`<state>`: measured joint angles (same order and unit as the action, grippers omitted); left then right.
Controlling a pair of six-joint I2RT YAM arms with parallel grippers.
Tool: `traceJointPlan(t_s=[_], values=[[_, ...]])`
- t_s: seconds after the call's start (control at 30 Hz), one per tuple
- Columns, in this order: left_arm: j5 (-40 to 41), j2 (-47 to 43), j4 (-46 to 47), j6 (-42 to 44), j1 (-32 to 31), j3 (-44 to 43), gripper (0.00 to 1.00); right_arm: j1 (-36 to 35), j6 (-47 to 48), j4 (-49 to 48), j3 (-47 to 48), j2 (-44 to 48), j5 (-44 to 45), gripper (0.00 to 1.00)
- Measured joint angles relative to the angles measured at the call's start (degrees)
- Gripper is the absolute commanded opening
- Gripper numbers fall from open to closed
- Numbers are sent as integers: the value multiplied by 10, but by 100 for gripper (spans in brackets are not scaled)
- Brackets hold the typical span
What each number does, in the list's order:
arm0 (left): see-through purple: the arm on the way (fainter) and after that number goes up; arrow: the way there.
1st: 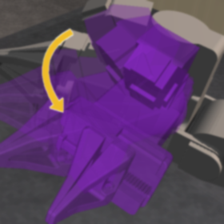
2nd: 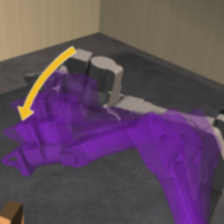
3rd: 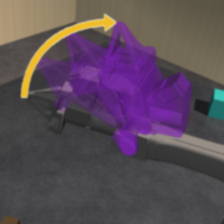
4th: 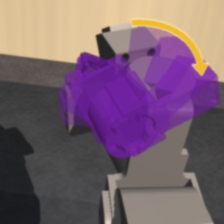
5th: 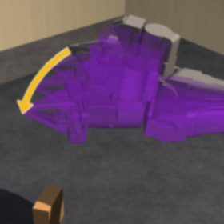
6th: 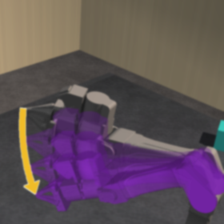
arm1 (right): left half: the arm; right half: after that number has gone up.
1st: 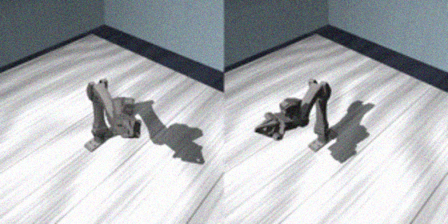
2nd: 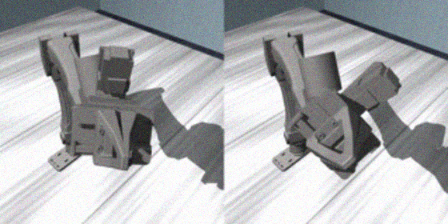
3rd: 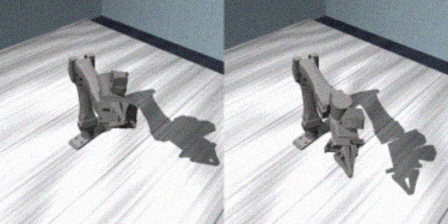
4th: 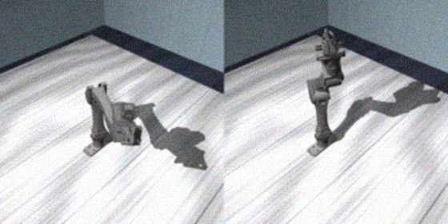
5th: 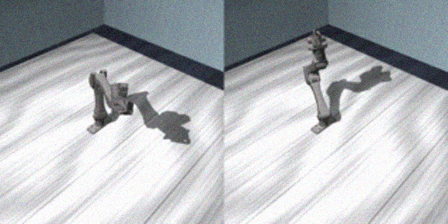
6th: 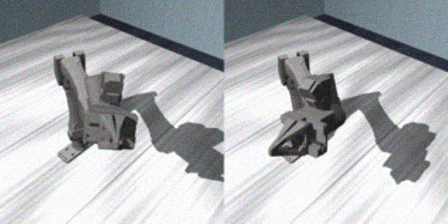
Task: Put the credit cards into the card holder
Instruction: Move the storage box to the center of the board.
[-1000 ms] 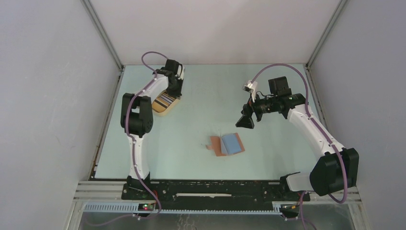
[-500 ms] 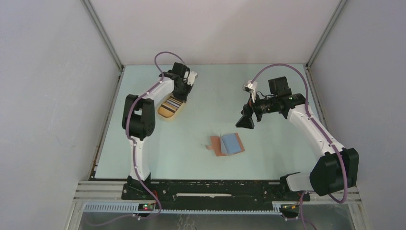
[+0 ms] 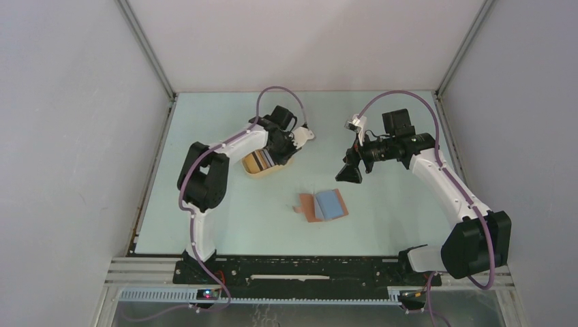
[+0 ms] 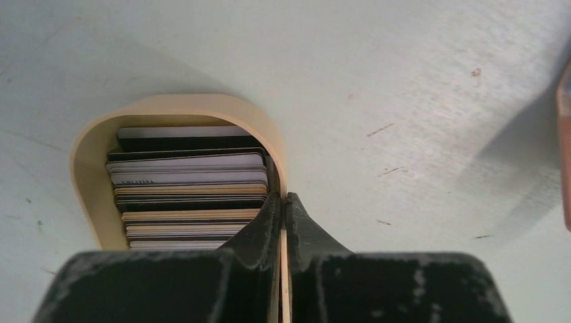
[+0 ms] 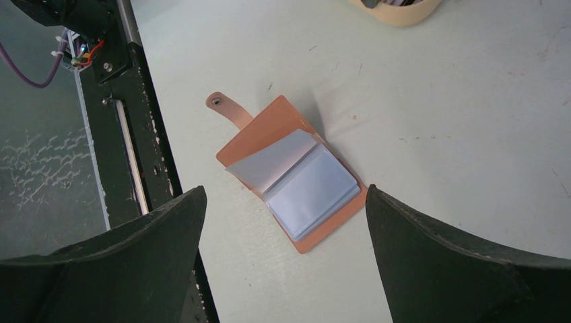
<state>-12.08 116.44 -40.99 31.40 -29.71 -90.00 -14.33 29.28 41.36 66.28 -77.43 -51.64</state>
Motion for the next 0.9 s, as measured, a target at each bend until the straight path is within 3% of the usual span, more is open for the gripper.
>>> traceJointPlan(t_s=[0.23,0.37,0.47,0.73,0.9], values=[[-17,-11,0,13,-6,14,18,0,0,0,0,2,-2,97],[-17,-35,24,-5,-5,38,32,0,0,0,0,2,-3,97],[-18,-77,59,-25,-2,70,37,1,0,0,0,2,-4,97],[-19,-257,230,-97,25,219,36,1,0,0,0,2,-4,96],[-1,-379,434,-231,69,371,32,-15,-10,-10,0,1,4,97]])
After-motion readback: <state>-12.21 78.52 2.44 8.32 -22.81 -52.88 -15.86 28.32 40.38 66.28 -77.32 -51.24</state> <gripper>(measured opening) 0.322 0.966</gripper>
